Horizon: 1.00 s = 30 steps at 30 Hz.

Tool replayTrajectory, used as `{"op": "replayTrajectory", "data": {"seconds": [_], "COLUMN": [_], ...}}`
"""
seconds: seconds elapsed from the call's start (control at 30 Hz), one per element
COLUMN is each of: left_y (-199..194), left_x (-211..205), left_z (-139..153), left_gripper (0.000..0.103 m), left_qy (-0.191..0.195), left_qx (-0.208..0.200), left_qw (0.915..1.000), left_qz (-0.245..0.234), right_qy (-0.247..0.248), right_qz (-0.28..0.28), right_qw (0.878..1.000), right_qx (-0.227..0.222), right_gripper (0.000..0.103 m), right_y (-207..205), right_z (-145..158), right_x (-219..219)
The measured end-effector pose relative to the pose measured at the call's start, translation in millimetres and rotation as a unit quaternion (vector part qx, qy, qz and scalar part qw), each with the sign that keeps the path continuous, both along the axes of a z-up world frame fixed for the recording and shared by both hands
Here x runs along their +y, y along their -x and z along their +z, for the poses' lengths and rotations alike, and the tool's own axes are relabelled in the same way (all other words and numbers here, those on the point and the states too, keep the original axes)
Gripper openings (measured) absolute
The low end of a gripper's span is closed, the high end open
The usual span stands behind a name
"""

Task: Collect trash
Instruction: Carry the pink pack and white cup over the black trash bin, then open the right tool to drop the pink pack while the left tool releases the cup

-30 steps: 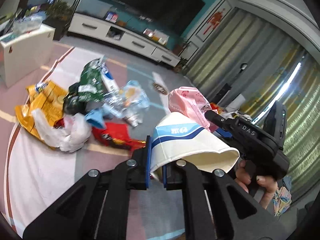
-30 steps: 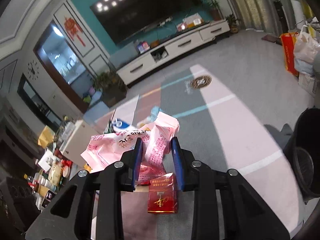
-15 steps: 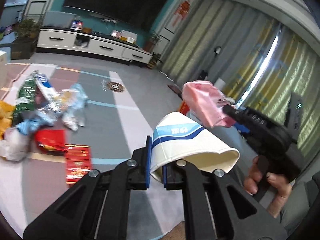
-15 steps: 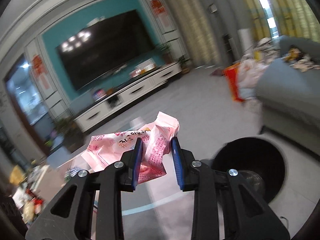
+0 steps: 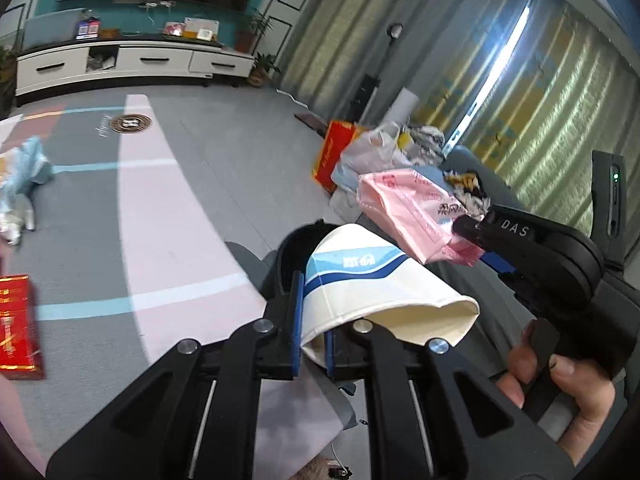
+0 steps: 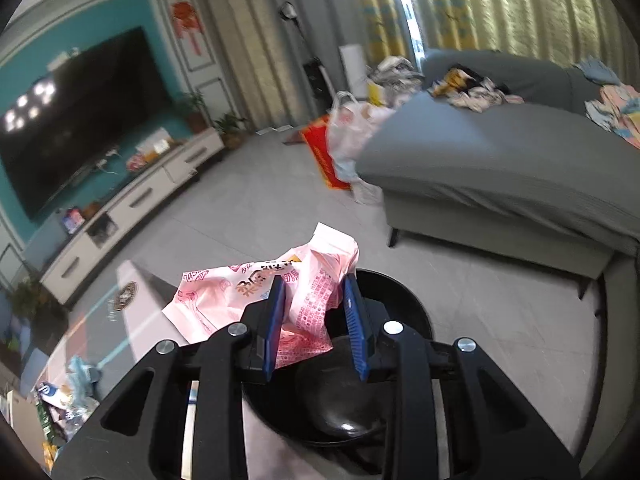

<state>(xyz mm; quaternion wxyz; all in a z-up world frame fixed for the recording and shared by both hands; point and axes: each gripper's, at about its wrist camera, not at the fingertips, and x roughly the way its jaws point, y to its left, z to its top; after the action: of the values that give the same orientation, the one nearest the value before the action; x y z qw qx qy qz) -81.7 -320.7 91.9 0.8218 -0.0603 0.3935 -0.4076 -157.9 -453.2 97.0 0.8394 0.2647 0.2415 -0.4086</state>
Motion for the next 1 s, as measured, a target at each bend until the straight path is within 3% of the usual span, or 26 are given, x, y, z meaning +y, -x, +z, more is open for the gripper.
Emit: {"op": "replayTrajectory", "data": {"seconds": [0.3,0.43,0.47,0.5,0.53,0.57,0.6,0.8,1.0], "left_y": [-17.6,-22.2,-23.7,-23.1,-22.3,-21.4,-19.9,-17.5,-30.0], "left_x": [-46.2,-52.8,-52.9,-53.8,-53.3,-51.0,-49.7,-16.3,70.4], "left_z": [-35.2,-47.6,-50.5,-52.0,-52.3,-51.4,-49.6,-27.1,6.3], "left_gripper": [0.01,0.012,0.016,0.031,0.056,0.067,0.076,0.089,0.098], "left_qy": [-0.047,-0.043,-0.037,-0.033,-0.028,-0.021,-0.019,0.002,0.002], "left_qx": [0.028,0.051,0.059,0.063,0.065,0.06,0.054,0.035,-0.002], "left_qw": [0.998,0.997,0.9966,0.9963,0.9963,0.9967,0.9972,0.9992,0.9971], "left_qz": [-0.033,-0.039,-0.044,-0.048,-0.05,-0.05,-0.047,-0.019,0.076], "right_qy": [-0.035,-0.051,-0.055,-0.06,-0.065,-0.067,-0.063,-0.043,-0.008], "right_qz": [-0.047,-0.049,-0.049,-0.048,-0.048,-0.052,-0.051,-0.04,0.035], "right_qw": [0.996,0.994,0.994,0.994,0.993,0.993,0.994,0.997,0.999], "right_qx": [0.071,0.086,0.086,0.084,0.081,0.079,0.073,0.053,0.031], "right_gripper": [0.031,0.035,0.044,0.057,0.065,0.072,0.072,0.082,0.088], "right_y": [-2.9,-2.3,-1.7,-1.1,-0.4,0.5,2.4,1.3,-24.9], "right_z": [-39.3,-47.4,-48.1,-49.2,-50.1,-50.3,-48.9,-33.7,-8.6], "right_x": [-34.8,-37.1,-36.3,-36.9,-38.3,-38.7,-37.3,-21.5,18.1]}}
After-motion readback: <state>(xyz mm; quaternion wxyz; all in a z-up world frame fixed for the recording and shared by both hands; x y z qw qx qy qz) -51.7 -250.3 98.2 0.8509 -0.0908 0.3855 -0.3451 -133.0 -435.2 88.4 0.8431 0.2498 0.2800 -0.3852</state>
